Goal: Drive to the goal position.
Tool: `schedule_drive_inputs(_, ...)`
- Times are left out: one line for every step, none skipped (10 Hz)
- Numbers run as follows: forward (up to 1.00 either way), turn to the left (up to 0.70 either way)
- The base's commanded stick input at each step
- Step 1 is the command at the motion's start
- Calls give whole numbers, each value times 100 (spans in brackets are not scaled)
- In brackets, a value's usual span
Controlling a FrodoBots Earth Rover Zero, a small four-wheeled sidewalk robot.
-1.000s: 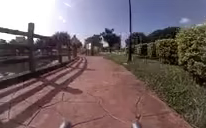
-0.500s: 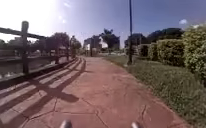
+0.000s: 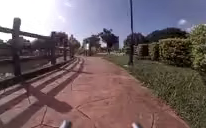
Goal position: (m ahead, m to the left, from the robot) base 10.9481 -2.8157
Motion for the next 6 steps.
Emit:
schedule_drive_inputs(50,0)
schedule_drive_inputs(50,0)
schedule_drive_inputs(50,0)
schedule_drive_inputs(50,0)
schedule_drive_inputs(50,0)
schedule_drive_inputs(50,0)
